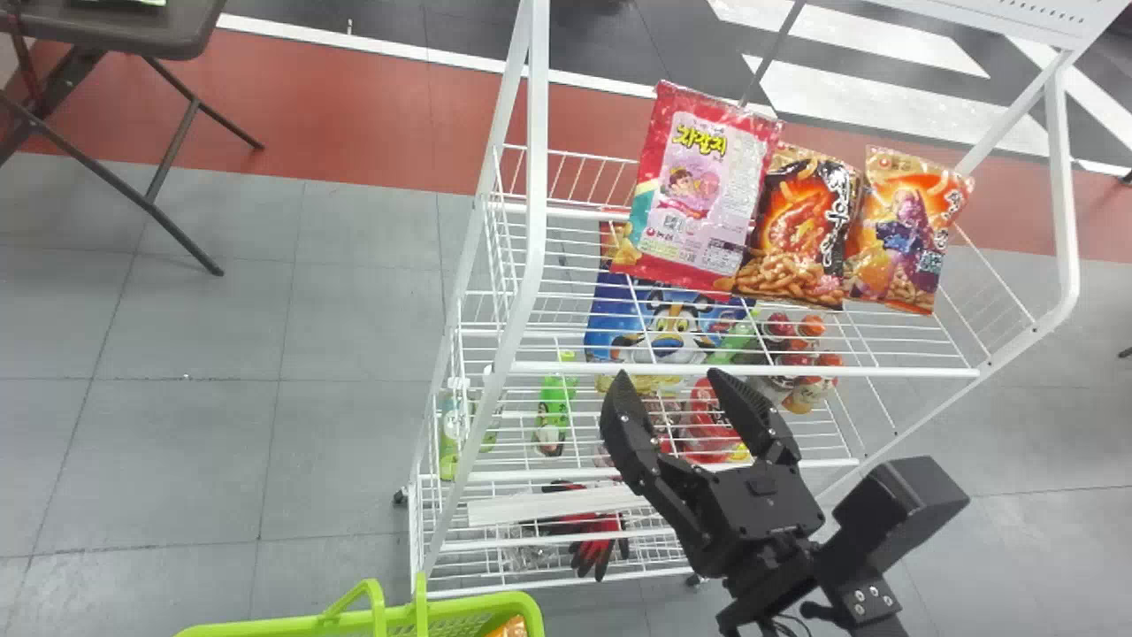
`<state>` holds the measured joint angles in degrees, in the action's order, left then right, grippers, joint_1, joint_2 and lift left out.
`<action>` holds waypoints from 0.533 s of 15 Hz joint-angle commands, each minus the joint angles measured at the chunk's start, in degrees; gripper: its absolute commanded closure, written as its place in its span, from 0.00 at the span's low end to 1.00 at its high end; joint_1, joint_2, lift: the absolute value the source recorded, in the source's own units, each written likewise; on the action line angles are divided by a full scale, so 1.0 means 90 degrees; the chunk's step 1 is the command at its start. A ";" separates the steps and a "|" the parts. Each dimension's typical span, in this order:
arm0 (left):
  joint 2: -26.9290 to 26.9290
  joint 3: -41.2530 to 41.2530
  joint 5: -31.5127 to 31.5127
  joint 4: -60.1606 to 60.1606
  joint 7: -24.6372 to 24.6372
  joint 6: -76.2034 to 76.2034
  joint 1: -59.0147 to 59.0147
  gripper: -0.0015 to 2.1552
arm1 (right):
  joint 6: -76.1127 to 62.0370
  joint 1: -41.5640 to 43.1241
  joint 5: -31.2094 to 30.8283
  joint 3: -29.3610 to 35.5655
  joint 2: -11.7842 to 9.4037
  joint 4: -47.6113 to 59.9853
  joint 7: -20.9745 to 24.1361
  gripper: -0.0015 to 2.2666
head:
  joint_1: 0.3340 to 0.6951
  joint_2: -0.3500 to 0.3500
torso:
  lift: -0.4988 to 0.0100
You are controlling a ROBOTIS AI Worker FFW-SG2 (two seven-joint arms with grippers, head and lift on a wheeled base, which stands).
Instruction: Hold basket handle with left hand then pick Gamjakkang with right hand and place into basket
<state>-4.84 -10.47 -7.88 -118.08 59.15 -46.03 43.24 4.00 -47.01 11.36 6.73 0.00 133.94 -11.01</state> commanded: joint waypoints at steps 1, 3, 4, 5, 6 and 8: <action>-0.0009 0.0002 -0.0003 -0.0025 0.0000 0.0001 0.0010 1.00 | -0.0039 -0.0011 -0.0021 -0.0005 0.0006 0.0010 0.0022 0.04 | 1.00 0.00 | 0.94; -0.0009 0.0002 -0.0003 -0.0025 0.0009 0.0001 0.0020 1.00 | -0.0058 -0.0030 -0.0061 0.0004 0.0006 0.0059 0.0071 0.04 | 1.00 0.00 | 0.94; -0.0009 0.0002 -0.0003 -0.0034 0.0009 0.0001 0.0020 1.00 | -0.0078 -0.0030 -0.0080 0.0004 0.0006 0.0079 0.0081 0.04 | 1.00 0.00 | 0.94; -0.0009 0.0002 -0.0003 -0.0034 0.0009 0.0001 0.0020 1.00 | -0.0078 -0.0030 -0.0080 0.0004 0.0006 0.0098 0.0091 0.04 | 1.00 0.00 | 0.94; -0.0019 0.0002 -0.0003 -0.0034 0.0009 0.0001 0.0020 1.00 | -0.0078 -0.0040 -0.0070 0.0004 0.0006 0.0098 0.0091 0.04 | 1.00 0.00 | 0.94; -0.0019 0.0002 -0.0003 -0.0034 0.0009 0.0001 0.0020 1.00 | -0.0078 -0.0040 -0.0080 0.0004 0.0006 0.0098 0.0091 0.04 | 1.00 0.00 | 0.94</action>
<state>-4.99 -10.46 -7.91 -118.39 59.24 -46.02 43.42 3.30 -47.35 10.69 6.76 0.00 134.80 -10.19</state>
